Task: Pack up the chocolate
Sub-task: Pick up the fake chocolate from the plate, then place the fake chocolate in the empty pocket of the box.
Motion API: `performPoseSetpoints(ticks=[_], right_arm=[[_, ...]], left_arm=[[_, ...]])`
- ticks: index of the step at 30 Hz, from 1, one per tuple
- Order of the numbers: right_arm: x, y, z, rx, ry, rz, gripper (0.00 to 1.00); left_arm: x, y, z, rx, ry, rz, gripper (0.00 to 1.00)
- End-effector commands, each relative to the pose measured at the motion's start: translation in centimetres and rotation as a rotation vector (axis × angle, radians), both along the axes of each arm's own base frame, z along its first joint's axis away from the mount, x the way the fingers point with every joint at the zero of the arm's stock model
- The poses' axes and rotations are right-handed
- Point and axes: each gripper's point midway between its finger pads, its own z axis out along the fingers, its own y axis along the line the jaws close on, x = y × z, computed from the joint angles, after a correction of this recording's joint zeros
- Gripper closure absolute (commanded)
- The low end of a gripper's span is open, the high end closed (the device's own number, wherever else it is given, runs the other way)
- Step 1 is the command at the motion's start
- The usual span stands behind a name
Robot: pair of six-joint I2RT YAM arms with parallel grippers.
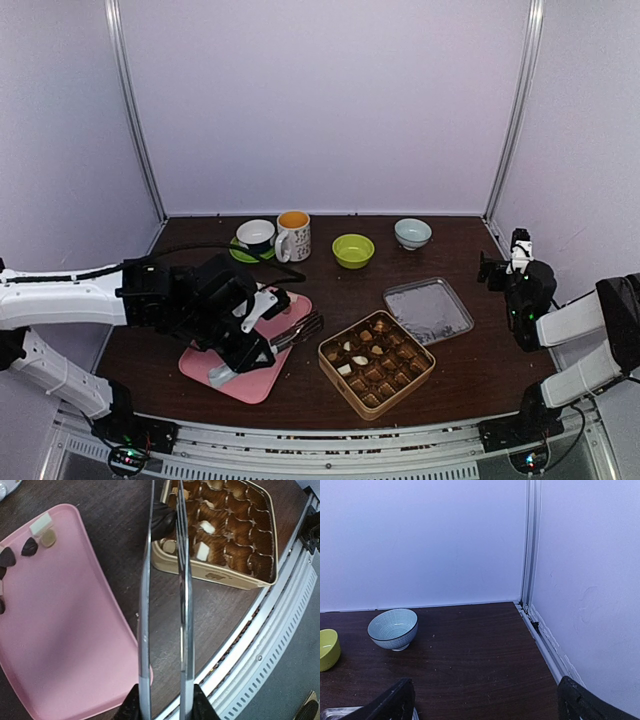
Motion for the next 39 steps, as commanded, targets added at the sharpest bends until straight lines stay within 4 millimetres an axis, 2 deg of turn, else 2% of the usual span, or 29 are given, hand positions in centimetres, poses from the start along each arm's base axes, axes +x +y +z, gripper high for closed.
performPoseSetpoints(ticks=[1, 5, 13, 17, 26, 36, 39], right_arm=[[0.3, 0.0, 0.8, -0.004, -0.025, 0.003, 0.00], [0.3, 0.0, 0.8, -0.004, -0.024, 0.003, 0.00], [0.3, 0.0, 0.9, -0.004, -0.025, 0.003, 0.00], [0.3, 0.0, 0.9, -0.004, -0.025, 0.002, 0.00], [0.3, 0.0, 0.8, -0.005, -0.025, 0.002, 0.00], [0.3, 0.0, 0.8, -0.004, -0.025, 0.002, 0.00], [0.3, 0.0, 0.9, -0.004, -0.026, 0.002, 0.00]], left_arm=[[-0.6, -4.2, 2.0, -0.136, -0.029, -0.088, 0.78], [-1.2, -5.6, 1.8, -0.150, -0.026, -0.124, 0.78], [-2.0, -6.9, 0.3, -0.133, 0.018, -0.160, 0.78], [-3.4, -7.8, -0.2, -0.142, 0.068, -0.211, 0.78], [-5.4, -7.9, -1.4, -0.124, 0.128, -0.253, 0.78], [-5.8, -7.8, -2.5, -0.086, 0.139, -0.257, 0.75], [-5.6, -7.9, -2.5, -0.083, 0.129, -0.251, 0.70]])
